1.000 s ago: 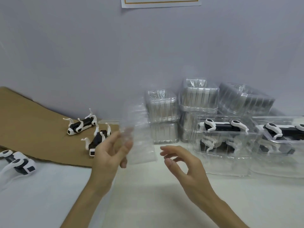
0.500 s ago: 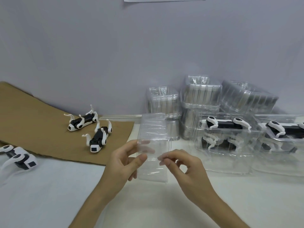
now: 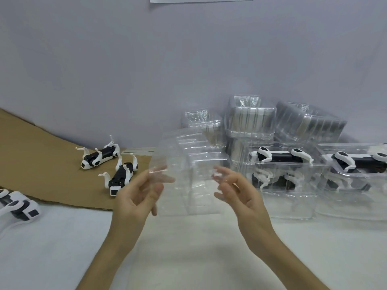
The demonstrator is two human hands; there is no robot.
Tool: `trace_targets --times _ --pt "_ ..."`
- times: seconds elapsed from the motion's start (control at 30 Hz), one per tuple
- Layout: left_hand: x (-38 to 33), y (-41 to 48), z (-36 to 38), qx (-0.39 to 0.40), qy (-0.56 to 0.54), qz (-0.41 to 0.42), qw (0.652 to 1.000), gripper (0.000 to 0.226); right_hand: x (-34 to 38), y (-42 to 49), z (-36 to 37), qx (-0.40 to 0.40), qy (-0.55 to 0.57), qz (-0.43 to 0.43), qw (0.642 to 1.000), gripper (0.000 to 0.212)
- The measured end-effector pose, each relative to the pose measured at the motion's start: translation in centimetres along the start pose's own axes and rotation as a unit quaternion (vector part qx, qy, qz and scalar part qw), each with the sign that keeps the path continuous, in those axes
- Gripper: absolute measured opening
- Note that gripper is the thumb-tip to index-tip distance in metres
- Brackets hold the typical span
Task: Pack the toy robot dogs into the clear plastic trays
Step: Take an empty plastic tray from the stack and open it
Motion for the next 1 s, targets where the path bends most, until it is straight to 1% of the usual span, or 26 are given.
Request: trace_targets --times 0.1,0.17,0.2,0.27,0.3,0.4,0.5,0.53,0.6,0.7,0.83,0.9,1.0 --pt "0.8 0.4 -1.9 -0.095 -0.007 -0.026 0.995 0.018 0.5 0.6 -1.2 -0.061 0.087 0.002 0.994 0.013" --pt "1.5 0.7 -3.1 -0.134 0.051 -0.034 0.989 0.021 1.1 0.7 -1.8 -0.106 0.105 -0.012 0.989 0.018" --pt "1.9 0.9 -3.4 -0.138 0.094 -0.039 0.985 0.027 1.3 0.7 -2.0 -0.126 0.106 -0.022 0.986 0.02" --pt "2.5 1.5 -3.0 -0.124 0.189 -0.046 0.973 0.035 1.6 0.5 -2.1 -0.159 0.093 -0.05 0.982 0.021" --pt "2.9 1.9 -2.5 -0.108 0.247 -0.047 0.962 0.033 1.8 0.3 -2.0 -0.171 0.081 -0.067 0.98 0.022" --pt "3.3 3.4 0.1 -0.051 0.412 -0.014 0.91 0.031 2.1 -0.3 -1.5 -0.19 0.051 -0.121 0.973 0.022" --pt "4.1 5.6 2.1 0.017 0.528 0.002 0.849 0.037 2.5 -0.6 -1.2 -0.198 0.028 -0.163 0.966 0.018" --pt "4.4 6.3 2.5 0.028 0.559 0.002 0.828 0.037 2.5 -0.6 -1.2 -0.203 0.025 -0.167 0.965 0.018" --pt "5.0 7.7 3.1 0.027 0.591 -0.009 0.807 0.035 2.4 -0.6 -1.3 -0.212 0.026 -0.166 0.963 0.018" --pt "5.8 9.7 3.9 0.025 0.602 -0.007 0.798 0.031 2.3 -0.5 -1.5 -0.223 0.032 -0.16 0.961 0.018" --pt "6.5 11.3 4.9 0.032 0.643 0.005 0.765 0.035 2.0 -0.4 -1.7 -0.222 0.045 -0.151 0.962 0.019" --pt "6.9 11.4 5.2 0.029 0.654 0.008 0.756 0.044 1.8 -0.4 -1.8 -0.222 0.054 -0.142 0.963 0.018" --pt "7.8 11.7 5.1 0.039 0.658 0.019 0.752 0.068 1.5 -0.3 -2.0 -0.223 0.075 -0.122 0.964 0.019"
Point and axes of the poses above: each hand's wrist, its own y-axis towards the middle knuckle, its own z-axis out of the palm, x = y × z, the point moved 3 cm from there along y, towards the middle knuckle, and after that the axes turned 14 degrees about y, right-handed, at the moved point
